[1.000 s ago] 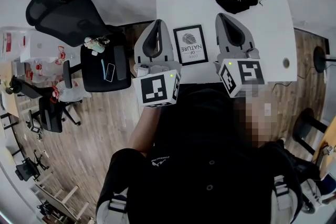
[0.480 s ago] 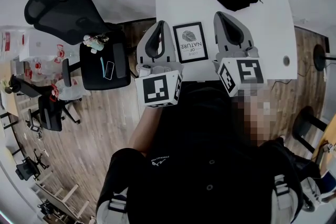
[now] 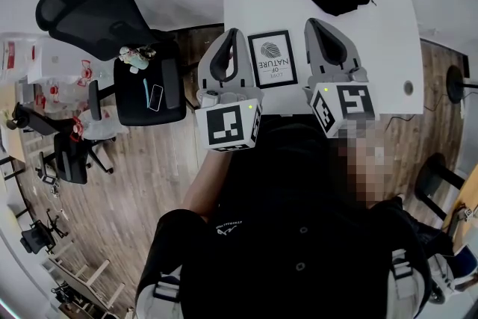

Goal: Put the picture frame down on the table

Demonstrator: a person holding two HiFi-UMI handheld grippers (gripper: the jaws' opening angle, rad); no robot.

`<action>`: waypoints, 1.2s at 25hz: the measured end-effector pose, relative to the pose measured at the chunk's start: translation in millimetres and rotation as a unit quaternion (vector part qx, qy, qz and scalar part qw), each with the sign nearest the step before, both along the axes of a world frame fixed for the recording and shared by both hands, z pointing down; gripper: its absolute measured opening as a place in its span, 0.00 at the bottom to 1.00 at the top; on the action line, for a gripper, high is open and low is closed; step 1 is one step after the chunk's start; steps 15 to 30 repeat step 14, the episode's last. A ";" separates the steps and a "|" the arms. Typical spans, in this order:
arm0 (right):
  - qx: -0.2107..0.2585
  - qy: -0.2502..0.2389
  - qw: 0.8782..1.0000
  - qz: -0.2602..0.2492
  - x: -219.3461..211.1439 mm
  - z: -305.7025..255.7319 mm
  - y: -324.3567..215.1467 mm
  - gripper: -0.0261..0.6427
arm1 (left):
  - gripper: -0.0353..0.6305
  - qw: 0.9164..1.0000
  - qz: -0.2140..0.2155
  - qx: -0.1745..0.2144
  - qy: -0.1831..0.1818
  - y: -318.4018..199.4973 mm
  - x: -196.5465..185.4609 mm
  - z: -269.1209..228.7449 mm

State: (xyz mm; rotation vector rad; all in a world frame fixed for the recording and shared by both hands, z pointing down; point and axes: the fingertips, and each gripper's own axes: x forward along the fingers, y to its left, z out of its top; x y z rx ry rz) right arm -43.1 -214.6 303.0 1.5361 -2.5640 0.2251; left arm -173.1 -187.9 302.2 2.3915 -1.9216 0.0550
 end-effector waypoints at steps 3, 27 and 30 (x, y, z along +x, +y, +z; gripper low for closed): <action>-0.002 0.001 1.000 -0.002 -1.6 1.6 0.4 0.04 | 0.06 1.000 -0.001 -0.002 -0.001 0.4 -0.6 1.1; -0.009 0.003 1.000 -0.008 -3.4 8.3 0.7 0.04 | 0.06 1.000 -0.007 -0.012 -0.005 1.3 -1.1 8.9; -0.009 0.003 1.000 -0.008 -3.4 8.3 0.7 0.04 | 0.06 1.000 -0.007 -0.012 -0.005 1.3 -1.1 8.9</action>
